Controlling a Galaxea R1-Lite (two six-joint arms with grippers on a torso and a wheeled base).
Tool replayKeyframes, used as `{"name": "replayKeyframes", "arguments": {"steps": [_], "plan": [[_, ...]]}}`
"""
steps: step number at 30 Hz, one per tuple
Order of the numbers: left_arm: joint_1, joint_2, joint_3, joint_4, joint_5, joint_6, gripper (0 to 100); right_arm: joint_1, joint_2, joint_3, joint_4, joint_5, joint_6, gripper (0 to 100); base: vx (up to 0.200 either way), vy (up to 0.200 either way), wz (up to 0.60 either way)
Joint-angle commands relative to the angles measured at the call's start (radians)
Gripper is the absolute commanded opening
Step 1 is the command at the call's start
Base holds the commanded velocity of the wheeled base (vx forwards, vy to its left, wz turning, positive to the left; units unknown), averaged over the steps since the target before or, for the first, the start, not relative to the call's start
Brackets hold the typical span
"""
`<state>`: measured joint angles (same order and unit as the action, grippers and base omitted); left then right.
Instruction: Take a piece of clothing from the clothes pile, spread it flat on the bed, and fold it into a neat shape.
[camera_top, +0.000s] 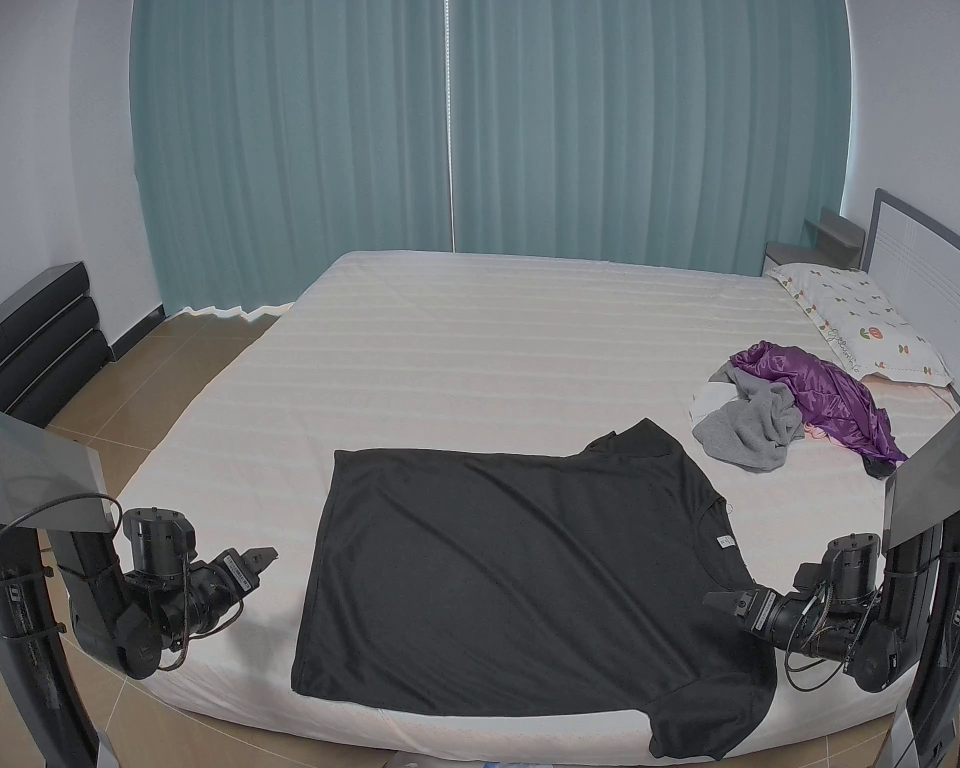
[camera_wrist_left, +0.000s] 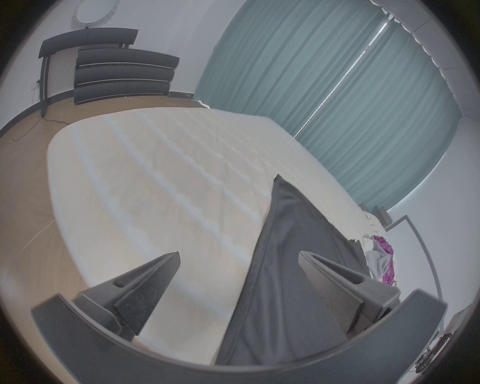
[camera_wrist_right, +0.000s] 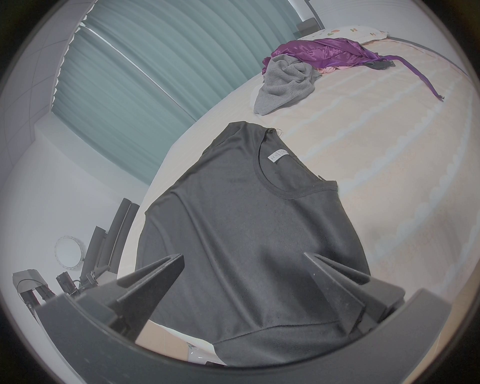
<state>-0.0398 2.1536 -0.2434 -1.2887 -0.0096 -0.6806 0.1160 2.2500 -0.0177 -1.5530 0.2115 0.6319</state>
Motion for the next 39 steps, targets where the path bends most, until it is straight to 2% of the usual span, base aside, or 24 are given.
{"name": "replayKeyframes", "arguments": {"steps": [1,4,8,10,11,12,18,20,21,23,27,32,39], "plan": [[-0.002,0.011,-0.076,0.005,-0.009,-0.011,100,0.002,0.003,0.018,-0.013,0.003,0.002,100,0.0,0.0,0.0],[-0.008,0.045,-0.169,0.009,-0.069,-0.013,100,0.008,-0.006,0.016,-0.013,0.019,0.058,100,0.0,0.0,0.0],[-0.014,0.103,-0.329,0.042,-0.107,-0.013,100,0.005,-0.007,0.012,-0.013,0.046,0.088,100,0.0,0.0,0.0],[-0.015,0.147,-0.45,0.111,-0.112,-0.013,100,0.002,-0.006,0.01,-0.013,0.06,0.103,100,0.0,0.0,0.0],[-0.015,0.15,-0.458,0.117,-0.112,-0.013,100,0.002,-0.006,0.01,-0.013,0.06,0.104,100,0.0,0.0,0.0],[-0.019,0.184,-0.559,0.189,-0.116,-0.013,100,0.001,-0.007,0.008,-0.013,0.071,0.12,100,0.0,0.0,0.0],[-0.026,0.319,-0.924,0.43,-0.151,-0.011,100,-0.001,-0.01,0.005,-0.013,0.105,0.16,100,0.0,0.0,0.0],[-0.035,0.373,-1.03,0.486,-0.151,-0.013,100,-0.001,-0.013,0.005,-0.013,0.114,0.16,100,0.0,0.0,0.0],[-0.035,0.376,-1.037,0.491,-0.151,-0.013,100,-0.001,-0.013,0.005,-0.013,0.114,0.16,100,0.0,0.0,0.0],[-0.051,0.442,-1.177,0.548,-0.15,-0.013,100,-0.001,-0.01,0.005,-0.013,0.114,0.16,100,0.0,0.0,0.0],[-0.063,0.492,-1.28,0.609,-0.15,-0.013,100,0.001,-0.001,0.005,-0.013,0.115,0.16,100,0.0,0.0,0.0],[-0.063,0.572,-1.376,0.618,-0.133,-0.02,100,0.001,-0.004,0.005,-0.013,0.115,0.16,100,0.0,0.0,0.0],[-0.063,0.631,-1.475,0.626,-0.072,-0.023,100,0.002,-0.007,0.005,-0.013,0.115,0.16,100,0.0,0.0,0.0]]}}
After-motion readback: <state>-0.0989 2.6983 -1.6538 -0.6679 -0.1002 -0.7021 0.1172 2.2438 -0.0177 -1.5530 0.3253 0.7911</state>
